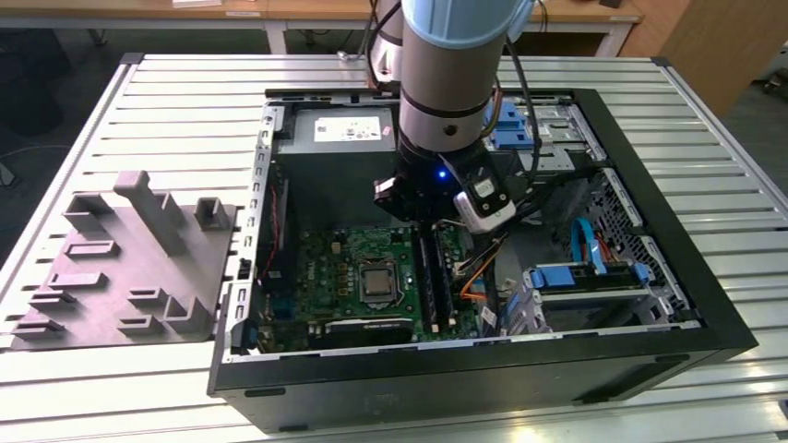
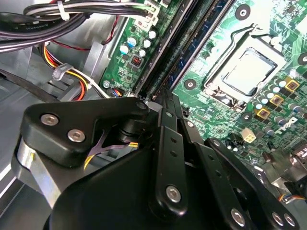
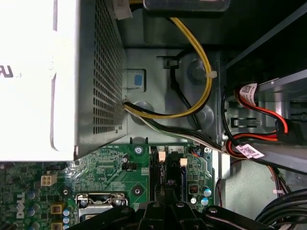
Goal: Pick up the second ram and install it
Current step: 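Press down the second ram until it locks into place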
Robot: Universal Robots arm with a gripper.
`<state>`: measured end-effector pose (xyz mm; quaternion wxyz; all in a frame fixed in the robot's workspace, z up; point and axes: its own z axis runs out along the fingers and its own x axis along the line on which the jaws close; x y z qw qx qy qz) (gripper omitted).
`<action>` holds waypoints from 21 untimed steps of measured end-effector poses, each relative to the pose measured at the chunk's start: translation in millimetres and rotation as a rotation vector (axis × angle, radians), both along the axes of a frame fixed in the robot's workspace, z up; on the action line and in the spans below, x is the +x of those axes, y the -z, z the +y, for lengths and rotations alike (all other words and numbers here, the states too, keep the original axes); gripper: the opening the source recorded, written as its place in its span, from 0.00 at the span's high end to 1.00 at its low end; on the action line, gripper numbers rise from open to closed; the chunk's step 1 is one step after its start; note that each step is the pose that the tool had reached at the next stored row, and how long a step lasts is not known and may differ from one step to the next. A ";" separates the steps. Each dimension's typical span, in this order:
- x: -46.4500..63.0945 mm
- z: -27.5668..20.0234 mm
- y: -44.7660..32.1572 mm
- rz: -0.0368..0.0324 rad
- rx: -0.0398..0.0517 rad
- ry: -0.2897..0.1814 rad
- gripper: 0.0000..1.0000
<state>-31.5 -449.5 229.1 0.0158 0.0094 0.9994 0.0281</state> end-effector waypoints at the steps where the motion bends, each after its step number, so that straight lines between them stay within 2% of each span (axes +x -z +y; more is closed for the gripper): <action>1: 0.0 0.1 0.8 -0.0002 0.0005 0.000 0.90; 21: 0.0 0.1 7.7 -0.0002 0.0005 0.000 0.90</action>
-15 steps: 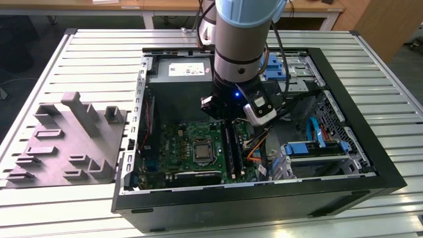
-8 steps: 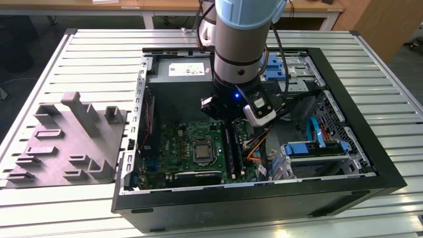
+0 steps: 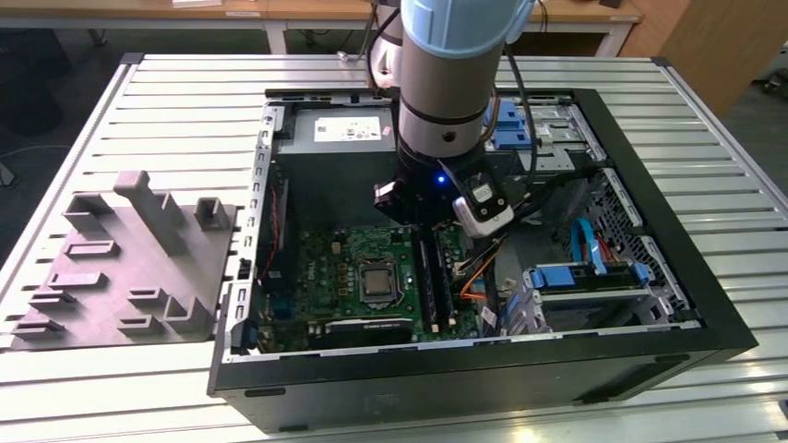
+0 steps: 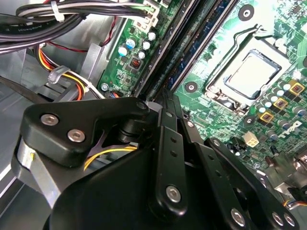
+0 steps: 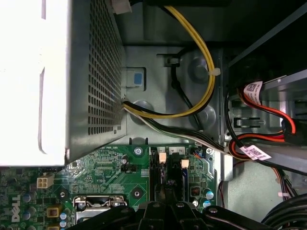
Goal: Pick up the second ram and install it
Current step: 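Press down the second ram until it locks into place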
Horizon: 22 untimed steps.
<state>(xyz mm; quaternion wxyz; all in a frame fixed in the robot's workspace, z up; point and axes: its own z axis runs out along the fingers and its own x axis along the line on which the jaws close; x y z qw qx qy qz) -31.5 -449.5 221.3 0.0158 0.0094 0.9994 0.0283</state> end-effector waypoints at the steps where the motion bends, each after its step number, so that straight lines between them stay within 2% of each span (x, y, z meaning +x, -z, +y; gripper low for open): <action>1: 0.0 -0.1 0.3 0.0001 -0.0004 0.000 0.90; 22: 0.0 -0.1 4.0 0.0002 -0.0005 0.000 0.90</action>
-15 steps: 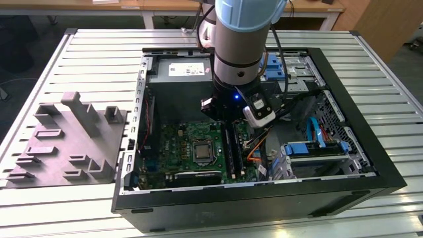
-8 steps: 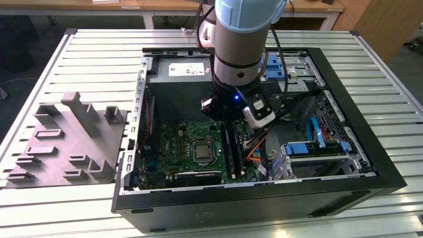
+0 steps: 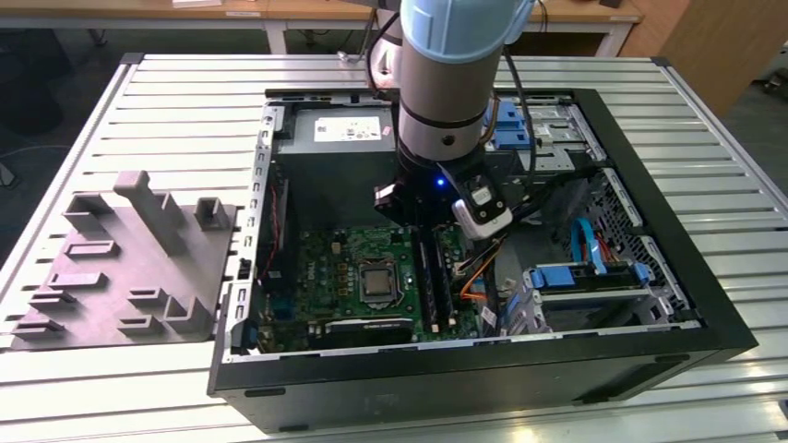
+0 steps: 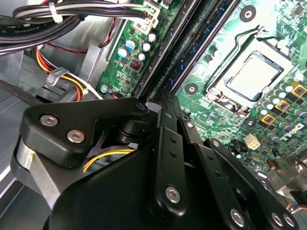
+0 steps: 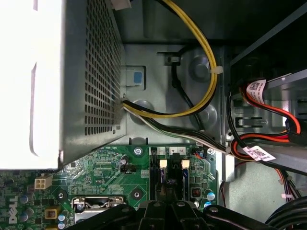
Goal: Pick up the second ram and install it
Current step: 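Press down the second ram until it locks into place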
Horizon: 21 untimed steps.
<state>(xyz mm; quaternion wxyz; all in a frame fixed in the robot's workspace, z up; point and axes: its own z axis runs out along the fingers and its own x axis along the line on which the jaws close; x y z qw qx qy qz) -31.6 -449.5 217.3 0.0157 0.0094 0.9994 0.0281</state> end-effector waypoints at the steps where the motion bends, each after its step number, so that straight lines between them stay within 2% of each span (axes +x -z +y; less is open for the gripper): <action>1: 0.0 -0.1 0.2 0.0001 -0.0003 0.000 0.90; 5: 0.1 0.1 -1.1 -0.0004 0.0009 0.000 0.90; 13: 0.1 0.0 -20.5 -0.0001 0.0001 0.000 0.90; 18: 0.0 -0.3 -21.8 0.0000 0.0000 0.000 0.90; 21: 0.1 -3.4 -21.8 0.0000 -0.0038 0.000 0.90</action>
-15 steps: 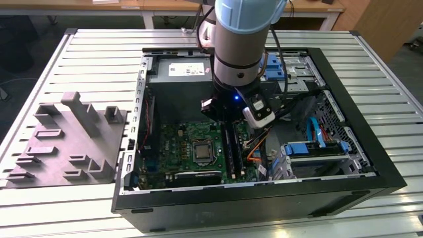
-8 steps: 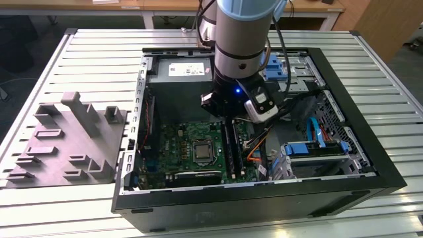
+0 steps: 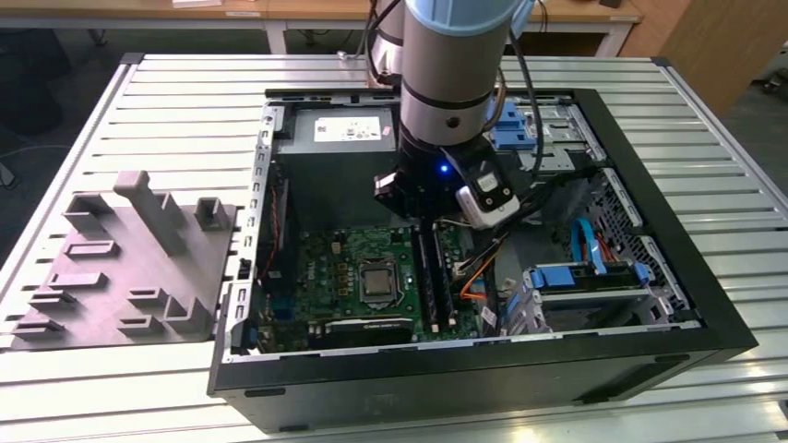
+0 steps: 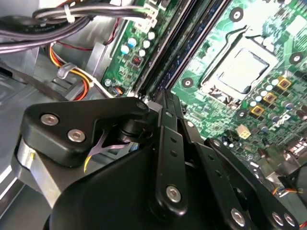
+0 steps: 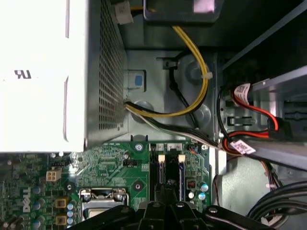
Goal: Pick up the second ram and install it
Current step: 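Press down the second ram until it locks into place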
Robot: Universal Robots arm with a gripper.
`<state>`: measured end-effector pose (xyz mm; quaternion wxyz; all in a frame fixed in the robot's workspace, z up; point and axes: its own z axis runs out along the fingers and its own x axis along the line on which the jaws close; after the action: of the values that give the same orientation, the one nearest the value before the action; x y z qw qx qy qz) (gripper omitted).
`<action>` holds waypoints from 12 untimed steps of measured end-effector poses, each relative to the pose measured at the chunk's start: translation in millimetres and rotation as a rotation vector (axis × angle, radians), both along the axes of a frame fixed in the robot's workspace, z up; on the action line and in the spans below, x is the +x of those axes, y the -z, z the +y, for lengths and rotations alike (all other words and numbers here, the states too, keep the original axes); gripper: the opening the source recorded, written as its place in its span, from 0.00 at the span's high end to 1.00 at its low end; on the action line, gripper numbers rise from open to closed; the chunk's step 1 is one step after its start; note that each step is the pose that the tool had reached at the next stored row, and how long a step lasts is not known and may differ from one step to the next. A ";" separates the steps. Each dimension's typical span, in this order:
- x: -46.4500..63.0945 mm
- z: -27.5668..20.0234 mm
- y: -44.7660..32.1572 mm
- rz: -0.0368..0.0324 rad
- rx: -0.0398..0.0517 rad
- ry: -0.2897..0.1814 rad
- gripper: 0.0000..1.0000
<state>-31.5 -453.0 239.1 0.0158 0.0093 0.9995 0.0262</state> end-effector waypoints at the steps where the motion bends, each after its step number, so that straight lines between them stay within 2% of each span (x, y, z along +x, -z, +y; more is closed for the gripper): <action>1: 0.0 -1.7 0.0 0.0000 -0.0020 0.000 0.90; 5: 0.0 -9.6 0.1 -0.0001 -0.0078 0.000 0.90; 12: 0.0 -28.4 0.1 -0.0001 -0.0125 0.000 0.90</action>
<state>-31.5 -481.4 239.0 0.0159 0.0093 0.9996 0.0199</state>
